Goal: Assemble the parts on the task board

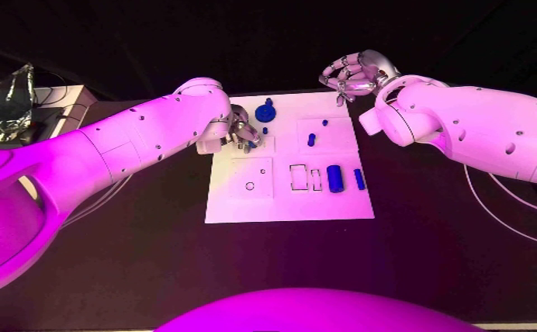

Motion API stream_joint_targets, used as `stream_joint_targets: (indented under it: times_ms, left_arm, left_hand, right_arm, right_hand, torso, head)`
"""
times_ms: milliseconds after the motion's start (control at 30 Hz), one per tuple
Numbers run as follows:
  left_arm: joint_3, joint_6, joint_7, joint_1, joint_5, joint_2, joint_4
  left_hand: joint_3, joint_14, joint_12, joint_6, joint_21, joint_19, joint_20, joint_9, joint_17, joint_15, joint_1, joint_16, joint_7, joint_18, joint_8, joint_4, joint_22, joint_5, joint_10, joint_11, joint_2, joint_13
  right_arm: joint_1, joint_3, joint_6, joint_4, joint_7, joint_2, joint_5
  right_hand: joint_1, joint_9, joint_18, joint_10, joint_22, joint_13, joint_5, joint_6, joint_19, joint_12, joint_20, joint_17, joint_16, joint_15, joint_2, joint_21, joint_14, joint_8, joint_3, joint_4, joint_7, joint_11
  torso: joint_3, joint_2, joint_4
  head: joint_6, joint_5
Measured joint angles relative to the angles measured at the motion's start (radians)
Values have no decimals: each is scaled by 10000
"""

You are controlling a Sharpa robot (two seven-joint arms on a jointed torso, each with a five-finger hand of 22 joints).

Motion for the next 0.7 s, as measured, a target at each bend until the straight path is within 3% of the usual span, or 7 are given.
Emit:
stream_joint_targets:
  times_ms: [700]
  left_arm:
    - [-12, -270, 28, -20, 13, -3, 1]
  left_hand:
    - [-151, 0, 0, 1, 0, 0, 0, 17, 0, 0, 79, 0, 0, 0, 64, -151, 0, -4, 14, 14, -78, 29]
  right_arm:
    - [0, 0, -2, 18, 0, -13, 0]
  right_hand:
    - [0, -1, 0, -23, 1, 1, 0, 0, 0, 0, 0, -2, 0, 0, 0, 1, 0, 0, 0, 0, 0, -23]
  torso:
    - [-6, 4, 6]
  head:
    - [23, -5]
